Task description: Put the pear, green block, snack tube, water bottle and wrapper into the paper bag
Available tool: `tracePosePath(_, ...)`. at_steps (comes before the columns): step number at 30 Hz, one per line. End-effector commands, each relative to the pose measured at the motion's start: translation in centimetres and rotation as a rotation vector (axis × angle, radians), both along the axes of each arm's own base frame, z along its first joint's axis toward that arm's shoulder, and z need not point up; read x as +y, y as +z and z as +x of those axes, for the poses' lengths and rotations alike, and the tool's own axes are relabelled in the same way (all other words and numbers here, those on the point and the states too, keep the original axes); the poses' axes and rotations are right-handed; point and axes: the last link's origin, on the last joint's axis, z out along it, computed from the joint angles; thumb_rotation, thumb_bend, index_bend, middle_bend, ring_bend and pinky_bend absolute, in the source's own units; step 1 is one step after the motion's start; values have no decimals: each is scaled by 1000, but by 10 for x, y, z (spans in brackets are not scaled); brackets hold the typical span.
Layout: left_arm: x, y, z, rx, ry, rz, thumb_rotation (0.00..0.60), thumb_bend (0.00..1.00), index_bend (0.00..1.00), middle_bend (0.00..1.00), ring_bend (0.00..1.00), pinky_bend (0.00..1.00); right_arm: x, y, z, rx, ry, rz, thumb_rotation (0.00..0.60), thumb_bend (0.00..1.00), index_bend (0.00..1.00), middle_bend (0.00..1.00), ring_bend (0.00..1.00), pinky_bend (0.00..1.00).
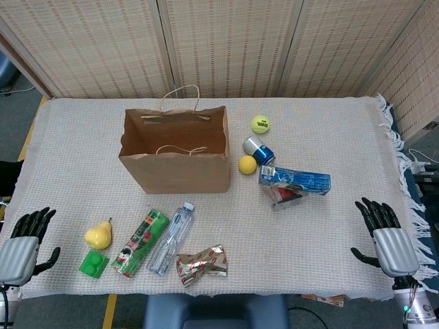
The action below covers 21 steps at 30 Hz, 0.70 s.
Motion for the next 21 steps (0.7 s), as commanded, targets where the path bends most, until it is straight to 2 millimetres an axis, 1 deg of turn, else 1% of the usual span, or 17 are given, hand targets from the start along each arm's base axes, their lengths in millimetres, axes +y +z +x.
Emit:
tracePosePath(1, -1, 0, 0, 3, 1, -4, 600, 378, 25, 0, 0, 61, 1, 0, -1, -3, 3, -6, 600, 62, 0, 0, 0, 0)
tracePosePath(8, -2, -4, 0, 27, 5, -35, 600, 379, 32, 0, 0, 61, 1, -1, 1, -8, 16, -10, 600, 62, 0, 0, 0, 0)
tracePosePath(12, 0, -10, -3, 53, 22, -115, 600, 379, 38, 0, 0, 70, 0, -2, 1, -19, 11, -5, 600, 62, 0, 0, 0, 0)
tracePosePath(14, 3, -13, -1, 30, 53, -162, 600, 378, 54, 0, 0, 71, -1, -1, 2, -28, 9, -5, 600, 62, 0, 0, 0, 0)
tracePosePath(18, 13, -16, 5, 13, 94, -231, 600, 369, 59, 0, 0, 85, 1, -2, 3, -35, 18, 5, 600, 63, 0, 0, 0, 0)
tracePosePath(21, 28, -20, 13, -5, 103, -247, 600, 355, 46, 0, 0, 84, 1, -4, 4, -33, 25, 20, 600, 62, 0, 0, 0, 0)
